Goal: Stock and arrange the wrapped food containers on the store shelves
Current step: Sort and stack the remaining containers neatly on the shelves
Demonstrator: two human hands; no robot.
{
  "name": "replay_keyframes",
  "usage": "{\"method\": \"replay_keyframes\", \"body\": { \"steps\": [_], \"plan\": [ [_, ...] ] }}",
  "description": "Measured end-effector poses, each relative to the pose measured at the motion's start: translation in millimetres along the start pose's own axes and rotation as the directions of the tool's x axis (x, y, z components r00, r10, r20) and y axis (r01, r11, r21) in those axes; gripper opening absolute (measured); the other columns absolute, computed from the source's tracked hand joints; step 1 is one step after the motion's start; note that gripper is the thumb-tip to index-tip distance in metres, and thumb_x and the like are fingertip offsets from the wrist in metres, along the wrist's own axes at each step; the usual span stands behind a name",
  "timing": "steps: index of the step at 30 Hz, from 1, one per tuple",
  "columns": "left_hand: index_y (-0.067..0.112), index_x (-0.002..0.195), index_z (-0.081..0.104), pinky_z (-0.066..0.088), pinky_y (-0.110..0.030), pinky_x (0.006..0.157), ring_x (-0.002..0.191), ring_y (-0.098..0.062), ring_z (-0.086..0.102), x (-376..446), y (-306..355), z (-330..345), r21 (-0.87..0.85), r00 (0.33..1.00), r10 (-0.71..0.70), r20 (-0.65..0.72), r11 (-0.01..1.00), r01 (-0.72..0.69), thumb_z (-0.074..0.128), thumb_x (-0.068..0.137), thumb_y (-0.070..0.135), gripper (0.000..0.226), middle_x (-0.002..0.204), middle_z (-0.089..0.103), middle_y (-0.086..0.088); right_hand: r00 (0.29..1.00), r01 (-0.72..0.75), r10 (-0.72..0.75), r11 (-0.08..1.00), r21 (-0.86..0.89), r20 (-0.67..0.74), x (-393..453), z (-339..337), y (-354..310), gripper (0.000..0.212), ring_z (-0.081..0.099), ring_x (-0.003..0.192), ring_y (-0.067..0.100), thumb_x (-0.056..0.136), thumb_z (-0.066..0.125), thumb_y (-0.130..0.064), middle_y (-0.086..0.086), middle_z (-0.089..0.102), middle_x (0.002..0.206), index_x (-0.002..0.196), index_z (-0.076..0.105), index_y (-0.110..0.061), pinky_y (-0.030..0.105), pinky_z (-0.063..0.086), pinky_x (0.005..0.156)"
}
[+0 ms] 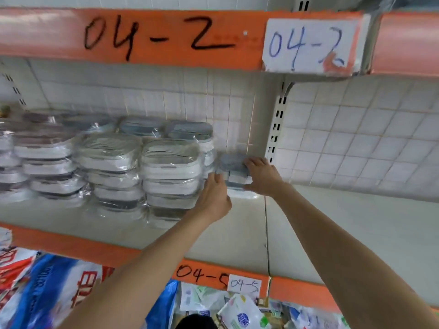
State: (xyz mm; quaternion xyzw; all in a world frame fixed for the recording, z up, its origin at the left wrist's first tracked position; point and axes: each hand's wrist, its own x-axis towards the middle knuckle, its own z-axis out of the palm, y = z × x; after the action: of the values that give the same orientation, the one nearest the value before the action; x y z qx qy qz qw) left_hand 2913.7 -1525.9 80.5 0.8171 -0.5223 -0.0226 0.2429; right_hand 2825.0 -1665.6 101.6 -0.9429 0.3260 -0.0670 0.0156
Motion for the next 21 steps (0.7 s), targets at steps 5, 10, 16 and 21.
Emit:
{"method": "replay_keyframes", "body": {
  "steps": [5,10,16,21],
  "plan": [
    [0.0,0.138,0.033,0.029,-0.028,0.097,0.128,-0.031,0.036,13,9,-2,-0.197,0.987,0.002,-0.163,0.98,-0.035,0.041,0.091,-0.004,0.048,0.141,0.031,-0.017,0.997,0.059,-0.064,0.994,-0.095,-0.05,-23,-6,1,0.056,0.034,0.125,0.021,0.085,0.061,-0.038,0.002,0.044,0.136,0.134,0.043,-0.021,0.036,0.03,0.097],
    [0.0,0.133,0.04,0.03,-0.031,0.092,0.126,-0.032,0.04,28,13,-4,-0.15,0.998,-0.069,0.01,0.986,0.07,0.04,0.094,0.006,0.039,0.139,0.038,-0.018,0.997,0.044,-0.046,0.998,-0.042,-0.059,-37,-21,3,0.049,0.039,0.116,0.023,0.08,0.063,-0.048,0.004,0.051,0.12,0.119,0.055,-0.02,0.035,0.032,0.094],
    [0.001,0.119,0.052,0.036,-0.031,0.094,0.12,-0.028,0.049,38,3,-4,-0.296,1.0,-0.023,-0.02,0.955,0.016,0.042,0.09,0.0,0.031,0.128,0.053,-0.015,0.989,-0.148,0.138,0.938,0.313,0.053,-52,-16,19,0.059,0.043,0.103,0.022,0.066,0.078,-0.05,0.004,0.046,0.112,0.101,0.041,-0.021,0.032,0.035,0.083],
    [0.005,0.145,0.024,0.028,-0.031,0.11,0.139,-0.023,0.025,32,10,6,-0.091,0.913,0.185,0.364,0.983,-0.162,0.058,0.077,0.008,0.076,0.151,0.025,-0.012,0.936,-0.325,0.348,0.915,0.237,-0.058,-106,-18,54,0.089,0.036,0.111,0.022,0.061,0.073,-0.063,0.003,0.039,0.122,0.129,0.037,-0.018,0.037,0.03,0.094]
  ]
}}
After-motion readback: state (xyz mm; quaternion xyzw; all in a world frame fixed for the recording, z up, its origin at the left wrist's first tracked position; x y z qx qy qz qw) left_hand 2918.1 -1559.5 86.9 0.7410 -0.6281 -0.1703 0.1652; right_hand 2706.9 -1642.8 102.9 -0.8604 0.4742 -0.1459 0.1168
